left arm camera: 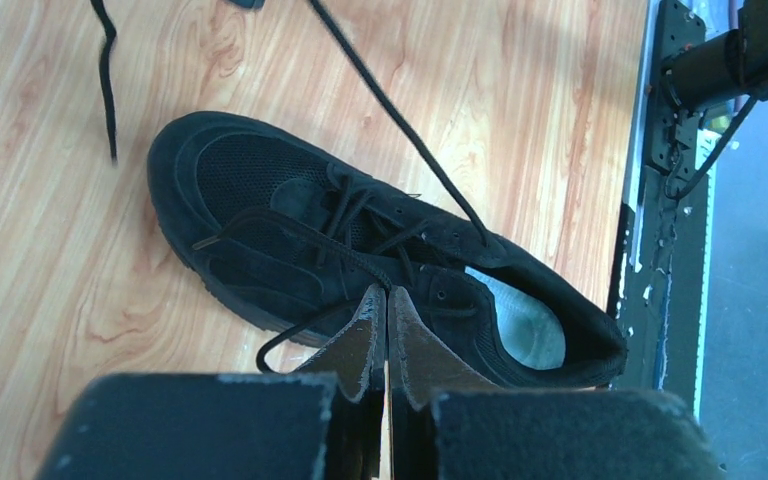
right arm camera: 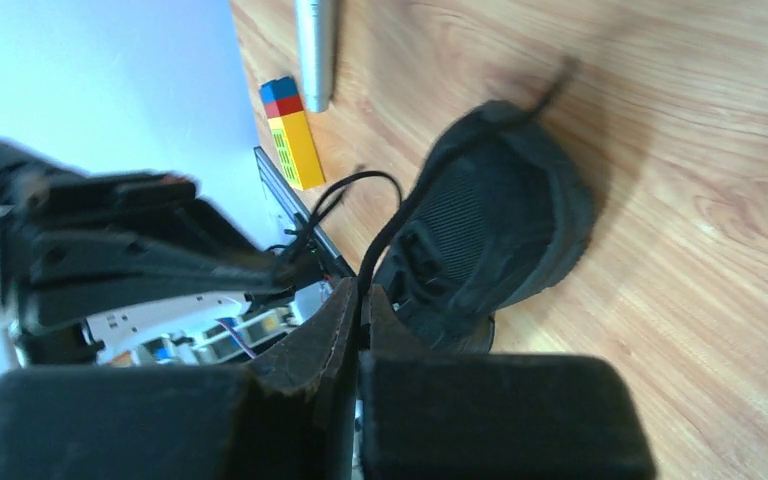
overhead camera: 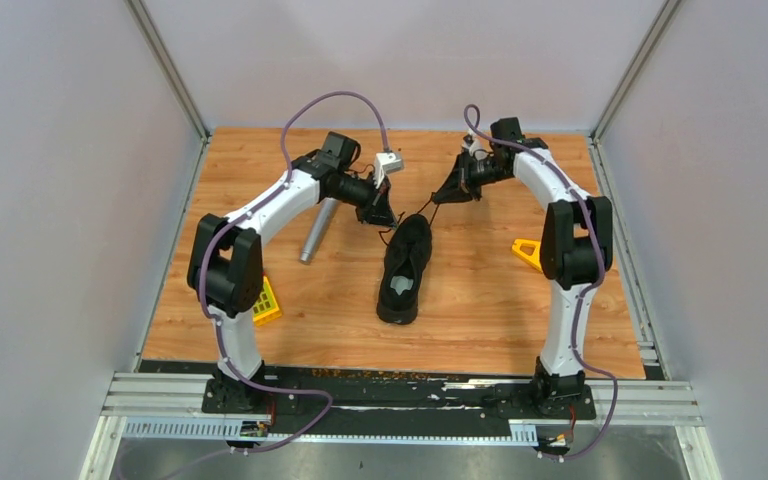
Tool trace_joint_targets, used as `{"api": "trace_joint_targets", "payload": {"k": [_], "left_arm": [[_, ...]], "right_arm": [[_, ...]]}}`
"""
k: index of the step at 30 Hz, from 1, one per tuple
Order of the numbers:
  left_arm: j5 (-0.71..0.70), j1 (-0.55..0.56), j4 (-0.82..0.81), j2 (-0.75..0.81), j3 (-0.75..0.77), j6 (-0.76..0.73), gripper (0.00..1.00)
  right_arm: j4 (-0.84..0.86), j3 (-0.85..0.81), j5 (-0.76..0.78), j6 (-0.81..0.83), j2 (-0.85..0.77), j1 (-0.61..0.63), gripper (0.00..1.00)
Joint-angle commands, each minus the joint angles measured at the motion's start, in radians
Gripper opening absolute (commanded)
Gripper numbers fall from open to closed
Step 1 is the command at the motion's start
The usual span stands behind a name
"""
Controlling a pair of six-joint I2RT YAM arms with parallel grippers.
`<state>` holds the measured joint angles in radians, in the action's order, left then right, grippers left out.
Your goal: Tie the shoes
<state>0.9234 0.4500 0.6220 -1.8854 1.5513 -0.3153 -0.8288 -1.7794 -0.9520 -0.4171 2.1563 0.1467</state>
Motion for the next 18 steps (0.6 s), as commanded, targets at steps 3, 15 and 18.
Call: {"api": "trace_joint_targets", "payload": {"k": [3, 15, 18], "left_arm": [[0.096, 0.001, -0.071, -0.063, 0.052, 0.055, 0.00], [0.266, 0.007, -0.201, -0.057, -0.012, 0.079, 0.00], [0.287, 0.006, -0.237, -0.041, -0.047, 0.042, 0.00]], "right_arm": [[0.092, 0.024, 0.009, 0.181, -0.209, 0.072, 0.00], [0.142, 0.098, 0.127, 0.472, -0.331, 0.247, 0.03], [0.134, 0.115, 0.155, 0.549, -0.355, 0.280, 0.02]]}}
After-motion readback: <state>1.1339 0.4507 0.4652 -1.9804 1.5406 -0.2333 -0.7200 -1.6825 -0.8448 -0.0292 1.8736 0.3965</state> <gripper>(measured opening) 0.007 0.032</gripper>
